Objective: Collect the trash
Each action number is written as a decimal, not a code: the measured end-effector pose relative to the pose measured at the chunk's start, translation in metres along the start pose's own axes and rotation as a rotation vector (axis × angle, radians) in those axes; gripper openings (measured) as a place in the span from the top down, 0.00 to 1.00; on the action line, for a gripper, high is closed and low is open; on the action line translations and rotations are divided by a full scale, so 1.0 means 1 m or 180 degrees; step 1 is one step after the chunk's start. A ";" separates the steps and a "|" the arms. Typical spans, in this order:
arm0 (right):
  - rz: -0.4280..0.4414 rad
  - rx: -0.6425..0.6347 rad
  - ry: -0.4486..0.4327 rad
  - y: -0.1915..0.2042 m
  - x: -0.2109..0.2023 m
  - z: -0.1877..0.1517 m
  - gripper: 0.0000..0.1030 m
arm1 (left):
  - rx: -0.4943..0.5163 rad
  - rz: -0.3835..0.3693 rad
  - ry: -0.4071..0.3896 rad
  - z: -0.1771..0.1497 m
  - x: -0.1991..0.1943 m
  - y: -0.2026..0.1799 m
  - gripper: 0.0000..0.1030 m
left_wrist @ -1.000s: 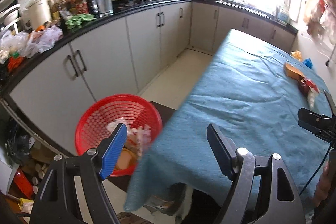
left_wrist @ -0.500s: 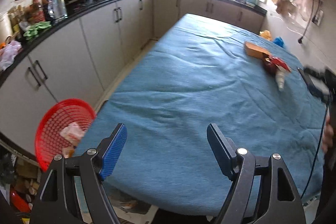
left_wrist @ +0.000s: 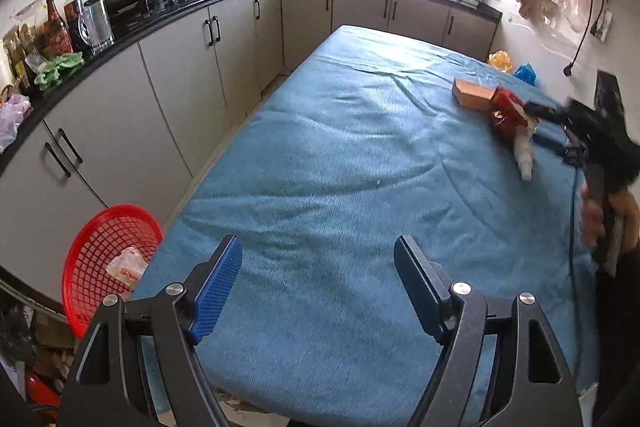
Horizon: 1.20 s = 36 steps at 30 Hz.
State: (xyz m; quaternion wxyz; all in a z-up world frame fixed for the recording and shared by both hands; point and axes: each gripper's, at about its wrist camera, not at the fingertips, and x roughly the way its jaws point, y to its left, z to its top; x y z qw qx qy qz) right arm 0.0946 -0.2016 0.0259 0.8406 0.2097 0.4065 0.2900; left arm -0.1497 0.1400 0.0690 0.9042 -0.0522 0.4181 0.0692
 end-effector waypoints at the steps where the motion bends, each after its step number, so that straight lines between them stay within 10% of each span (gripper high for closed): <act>1: 0.0312 -0.0071 0.0151 0.008 0.001 -0.004 0.13 | -0.0013 -0.0010 0.0005 0.002 0.002 -0.001 0.25; 5: 0.0478 -0.0303 0.0103 0.025 -0.012 -0.011 0.13 | -0.0034 -0.0070 0.0052 0.012 0.011 -0.010 0.25; 11: -0.0911 -0.0308 0.0058 0.006 -0.014 -0.012 0.13 | 0.0005 -0.0266 0.0084 0.026 0.018 -0.035 0.25; 18: -0.0939 -0.0286 0.0075 0.014 0.002 -0.020 0.21 | 0.0235 -0.0426 0.0016 0.068 0.036 -0.089 0.25; 22: -0.1064 -0.0324 0.0091 0.008 0.006 -0.024 0.66 | 0.0476 -0.0540 0.0004 0.087 0.055 -0.129 0.25; 28: -0.1554 0.0097 0.0000 -0.033 -0.021 -0.009 0.67 | 0.0919 -0.0604 0.0063 0.102 0.098 -0.188 0.25; 36: -0.1436 0.0399 -0.0076 -0.058 -0.043 -0.004 0.66 | 0.1400 -0.0396 0.0123 0.116 0.149 -0.250 0.25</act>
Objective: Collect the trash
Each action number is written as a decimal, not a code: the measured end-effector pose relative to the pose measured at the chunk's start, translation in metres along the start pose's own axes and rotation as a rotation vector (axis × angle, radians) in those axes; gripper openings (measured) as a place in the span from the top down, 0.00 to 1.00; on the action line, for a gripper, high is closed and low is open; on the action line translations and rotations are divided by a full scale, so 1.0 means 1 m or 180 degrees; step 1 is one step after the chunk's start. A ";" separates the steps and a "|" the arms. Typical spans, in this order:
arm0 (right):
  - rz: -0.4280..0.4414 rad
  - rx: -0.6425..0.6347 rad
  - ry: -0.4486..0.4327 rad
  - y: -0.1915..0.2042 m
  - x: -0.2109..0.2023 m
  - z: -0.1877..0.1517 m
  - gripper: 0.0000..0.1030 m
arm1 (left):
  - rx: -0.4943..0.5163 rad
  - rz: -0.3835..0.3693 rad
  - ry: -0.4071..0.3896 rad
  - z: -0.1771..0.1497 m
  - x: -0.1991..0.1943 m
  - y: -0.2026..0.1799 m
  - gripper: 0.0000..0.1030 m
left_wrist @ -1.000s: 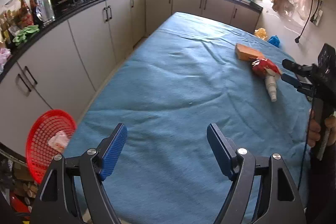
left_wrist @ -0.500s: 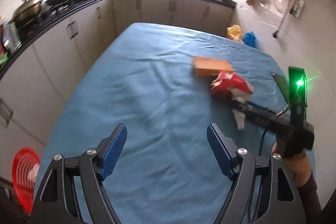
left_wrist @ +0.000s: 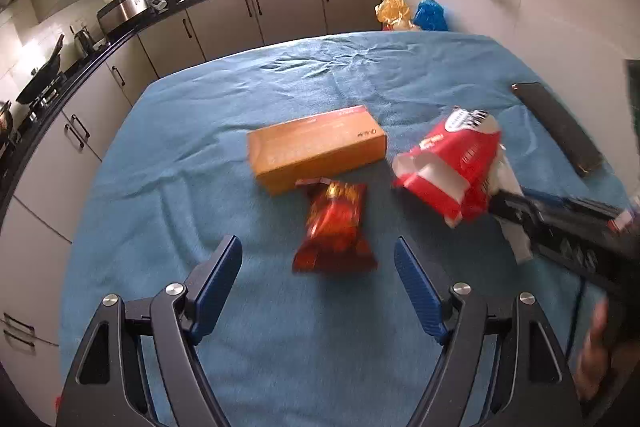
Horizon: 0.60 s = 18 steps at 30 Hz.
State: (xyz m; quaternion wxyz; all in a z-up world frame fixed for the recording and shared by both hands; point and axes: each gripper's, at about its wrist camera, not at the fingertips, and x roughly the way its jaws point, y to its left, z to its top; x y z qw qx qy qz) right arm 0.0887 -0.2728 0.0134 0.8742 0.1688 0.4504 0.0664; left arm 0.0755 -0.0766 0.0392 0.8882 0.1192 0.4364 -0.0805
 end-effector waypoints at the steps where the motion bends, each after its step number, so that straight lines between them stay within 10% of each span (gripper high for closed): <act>1: -0.0012 -0.0011 -0.0002 0.001 0.000 0.000 0.65 | -0.0003 0.0020 0.0025 0.004 0.005 -0.001 0.25; 4: -0.0046 -0.0050 -0.0010 0.002 -0.002 0.000 0.65 | -0.0057 0.0016 0.0148 0.010 0.020 -0.002 0.34; 5: -0.0049 -0.0047 -0.0012 0.006 0.000 0.001 0.65 | -0.0078 -0.0009 0.0219 0.011 0.024 -0.002 0.63; 15: -0.0036 0.0020 -0.0039 0.002 -0.001 0.004 0.67 | -0.0432 -0.0256 0.0259 -0.015 -0.029 0.015 0.74; 18: -0.0021 0.0065 -0.0099 -0.001 -0.005 0.005 0.67 | -0.0428 -0.0290 0.0161 -0.033 -0.063 0.021 0.97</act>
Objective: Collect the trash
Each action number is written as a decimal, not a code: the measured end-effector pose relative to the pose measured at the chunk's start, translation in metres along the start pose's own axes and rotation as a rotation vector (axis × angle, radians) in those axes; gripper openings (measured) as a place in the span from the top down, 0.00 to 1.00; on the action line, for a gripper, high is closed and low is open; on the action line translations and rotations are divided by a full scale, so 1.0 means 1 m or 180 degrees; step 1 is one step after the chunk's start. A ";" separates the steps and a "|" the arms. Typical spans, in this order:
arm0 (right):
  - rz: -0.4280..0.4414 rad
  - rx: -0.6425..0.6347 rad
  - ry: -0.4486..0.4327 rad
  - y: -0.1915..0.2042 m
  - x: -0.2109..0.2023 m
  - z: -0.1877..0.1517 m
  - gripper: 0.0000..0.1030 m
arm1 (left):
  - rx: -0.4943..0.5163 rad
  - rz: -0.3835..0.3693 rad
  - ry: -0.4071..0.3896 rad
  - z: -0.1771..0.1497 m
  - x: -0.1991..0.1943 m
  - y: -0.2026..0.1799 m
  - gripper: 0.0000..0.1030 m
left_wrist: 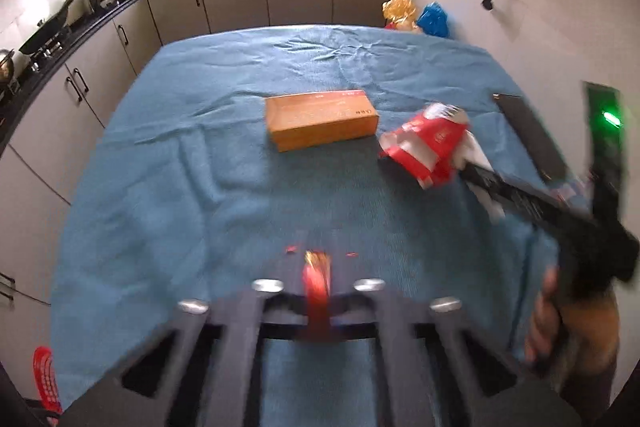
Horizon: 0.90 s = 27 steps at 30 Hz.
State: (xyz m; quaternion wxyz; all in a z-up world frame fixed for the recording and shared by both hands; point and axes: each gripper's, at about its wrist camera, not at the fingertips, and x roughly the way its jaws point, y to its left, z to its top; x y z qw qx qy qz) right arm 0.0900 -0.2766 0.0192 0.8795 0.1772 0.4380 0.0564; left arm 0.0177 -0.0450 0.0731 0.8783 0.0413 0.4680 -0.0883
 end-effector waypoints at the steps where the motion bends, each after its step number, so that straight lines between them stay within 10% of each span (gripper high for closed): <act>1: 0.0013 0.0018 -0.0034 -0.001 -0.002 0.000 0.67 | -0.0033 -0.0082 -0.0056 -0.011 -0.016 0.005 0.97; 6: 0.0093 0.0099 -0.0240 -0.003 -0.017 0.001 0.68 | -0.0030 0.0004 -0.0234 -0.048 -0.052 0.026 0.90; 7: 0.0131 0.0127 -0.0270 -0.004 -0.021 0.001 0.68 | 0.0007 0.0001 -0.0213 -0.051 -0.052 0.028 0.81; 9: 0.0146 0.0186 -0.0283 -0.004 -0.027 0.000 0.68 | 0.0032 -0.0033 -0.0199 -0.056 -0.048 0.032 0.27; 10: 0.0121 0.0257 -0.0251 -0.005 -0.031 -0.004 0.68 | 0.0039 -0.0044 -0.0239 -0.059 -0.048 0.033 0.23; 20: 0.0110 0.0146 -0.0149 -0.004 -0.033 -0.046 0.67 | 0.0215 -0.0003 -0.0059 -0.038 0.022 0.011 0.23; 25: 0.0038 0.0033 -0.0144 -0.005 -0.026 -0.042 0.47 | 0.0234 -0.0070 0.0054 -0.032 0.042 -0.001 0.25; 27: 0.0012 -0.0003 -0.0149 -0.003 -0.026 -0.043 0.46 | 0.0282 -0.0044 0.0096 -0.034 0.048 -0.006 0.51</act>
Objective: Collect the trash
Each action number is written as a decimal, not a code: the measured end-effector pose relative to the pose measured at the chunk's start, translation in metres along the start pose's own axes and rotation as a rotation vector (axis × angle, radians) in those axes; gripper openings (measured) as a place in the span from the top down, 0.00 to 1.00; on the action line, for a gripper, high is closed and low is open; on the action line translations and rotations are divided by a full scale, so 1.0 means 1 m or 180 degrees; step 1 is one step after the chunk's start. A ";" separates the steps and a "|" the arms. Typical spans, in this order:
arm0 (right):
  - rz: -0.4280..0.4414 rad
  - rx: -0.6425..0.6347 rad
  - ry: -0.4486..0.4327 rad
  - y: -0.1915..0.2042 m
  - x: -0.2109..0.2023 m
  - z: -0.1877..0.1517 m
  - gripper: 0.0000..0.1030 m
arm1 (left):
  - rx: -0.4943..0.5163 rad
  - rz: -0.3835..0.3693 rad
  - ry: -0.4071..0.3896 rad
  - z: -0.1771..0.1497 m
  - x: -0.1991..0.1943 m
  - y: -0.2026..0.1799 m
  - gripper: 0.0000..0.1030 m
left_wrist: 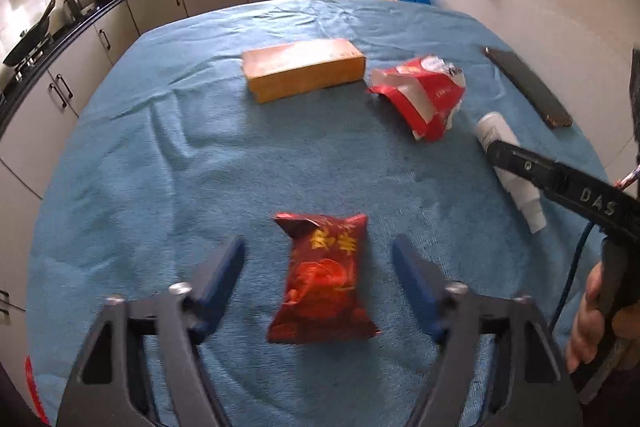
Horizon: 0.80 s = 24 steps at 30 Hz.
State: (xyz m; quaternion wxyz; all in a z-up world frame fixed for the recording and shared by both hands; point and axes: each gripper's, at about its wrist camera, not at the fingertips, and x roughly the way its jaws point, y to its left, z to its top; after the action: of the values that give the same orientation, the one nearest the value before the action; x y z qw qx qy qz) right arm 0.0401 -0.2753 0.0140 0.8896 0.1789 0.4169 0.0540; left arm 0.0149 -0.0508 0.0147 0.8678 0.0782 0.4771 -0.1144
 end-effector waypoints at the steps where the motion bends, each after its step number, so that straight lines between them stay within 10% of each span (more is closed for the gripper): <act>1: -0.0002 -0.0019 0.0003 0.001 0.000 0.000 0.46 | 0.0007 0.0001 0.0078 -0.001 0.005 -0.002 0.58; 6: -0.0108 -0.0213 0.0006 0.013 0.003 -0.004 0.47 | -0.0124 -0.0004 -0.0015 -0.008 -0.009 0.000 0.68; 9: -0.0148 -0.0317 0.0031 0.018 0.006 -0.005 0.68 | -0.0202 0.0007 -0.0107 -0.016 -0.028 0.005 0.68; 24: 0.0196 -0.0160 -0.0313 0.015 -0.020 -0.008 0.69 | -0.0948 0.0058 -0.0643 -0.111 -0.158 0.081 0.68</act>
State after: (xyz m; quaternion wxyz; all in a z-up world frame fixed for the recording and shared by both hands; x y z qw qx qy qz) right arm 0.0214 -0.2636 0.0293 0.9111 0.1717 0.3655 0.0829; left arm -0.1344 0.0740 0.0913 0.9143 -0.0587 0.3985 -0.0418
